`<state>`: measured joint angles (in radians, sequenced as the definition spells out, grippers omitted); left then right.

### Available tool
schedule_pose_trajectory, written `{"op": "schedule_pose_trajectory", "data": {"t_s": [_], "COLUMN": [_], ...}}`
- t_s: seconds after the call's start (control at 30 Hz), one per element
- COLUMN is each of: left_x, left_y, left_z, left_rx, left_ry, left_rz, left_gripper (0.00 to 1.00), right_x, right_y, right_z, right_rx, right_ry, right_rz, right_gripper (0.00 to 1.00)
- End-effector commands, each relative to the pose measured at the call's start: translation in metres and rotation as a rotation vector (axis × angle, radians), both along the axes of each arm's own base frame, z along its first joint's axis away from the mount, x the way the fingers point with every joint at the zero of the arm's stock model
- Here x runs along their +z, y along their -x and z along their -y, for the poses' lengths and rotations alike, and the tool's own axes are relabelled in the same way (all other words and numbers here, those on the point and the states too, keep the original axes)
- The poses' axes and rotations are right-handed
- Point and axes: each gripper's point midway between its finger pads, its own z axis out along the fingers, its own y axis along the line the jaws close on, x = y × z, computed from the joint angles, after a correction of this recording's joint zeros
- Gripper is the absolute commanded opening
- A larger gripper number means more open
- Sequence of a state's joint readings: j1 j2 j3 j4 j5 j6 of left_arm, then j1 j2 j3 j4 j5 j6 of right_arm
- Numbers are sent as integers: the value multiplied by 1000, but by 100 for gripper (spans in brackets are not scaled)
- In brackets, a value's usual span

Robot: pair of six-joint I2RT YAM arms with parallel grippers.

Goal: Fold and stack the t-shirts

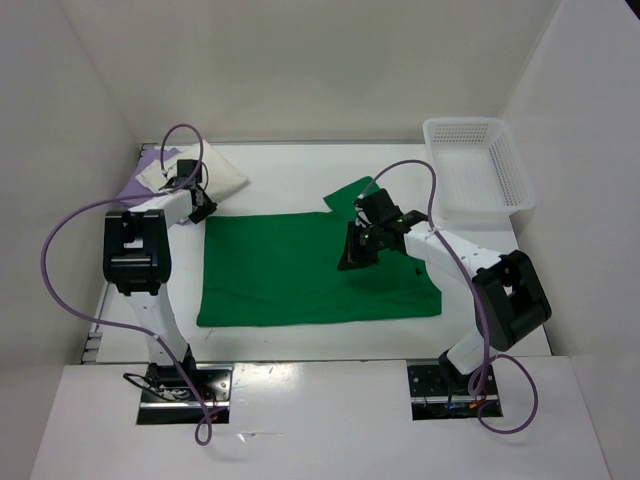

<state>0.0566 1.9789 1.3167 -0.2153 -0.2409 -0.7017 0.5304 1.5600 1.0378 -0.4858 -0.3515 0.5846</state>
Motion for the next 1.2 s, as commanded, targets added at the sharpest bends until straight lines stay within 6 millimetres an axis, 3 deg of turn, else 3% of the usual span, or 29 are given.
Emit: {"op": "schedule_pose_trajectory", "data": {"t_s": [0.0, 0.1, 0.2, 0.23, 0.37, 0.57, 0.7, 0.9, 0.97, 1.03, 1.13, 1.17], "left_x": [9, 4, 4, 4, 1, -3, -2, -2, 0, 2, 4, 5], "left_y": [-12, -11, -11, -11, -9, -2, 1, 1, -2, -1, 0, -2], "left_z": [-9, -6, -3, -3, -3, -3, -3, -1, -2, -2, 5, 5], "left_rx": [-13, -32, -39, -39, -39, -40, -40, -52, -52, -52, -74, -74], "left_ry": [-41, -31, -21, -21, -20, -18, -18, -15, -17, -18, 10, 10], "left_rz": [20, 9, 10, 10, 1, -30, -30, -31, -19, -8, 10, 19], "left_gripper": [38, 35, 33, 32, 34, 34, 20, 6, 0, 0, 0, 0], "right_x": [23, 39, 66, 74, 114, 123, 103, 91, 89, 70, 29, 23], "right_y": [-25, -45, -78, -94, -126, -141, -153, -175, -190, -209, -235, -243], "right_z": [-8, 2, 30, 50, 80, 85, 96, 108, 114, 118, 134, 139], "right_rx": [-4, -38, -128, -186, -256, -304, -349, -396, -420, -427, -436, -454], "right_ry": [-34, -32, -58, -67, -115, -171, -145, -117, -81, -29, 62, 87], "right_rz": [100, 145, 214, 228, 310, 331, 304, 324, 343, 328, 269, 272], "right_gripper": [12, 17, 23, 25, 28, 32, 32, 33, 38, 39, 16, 2]}}
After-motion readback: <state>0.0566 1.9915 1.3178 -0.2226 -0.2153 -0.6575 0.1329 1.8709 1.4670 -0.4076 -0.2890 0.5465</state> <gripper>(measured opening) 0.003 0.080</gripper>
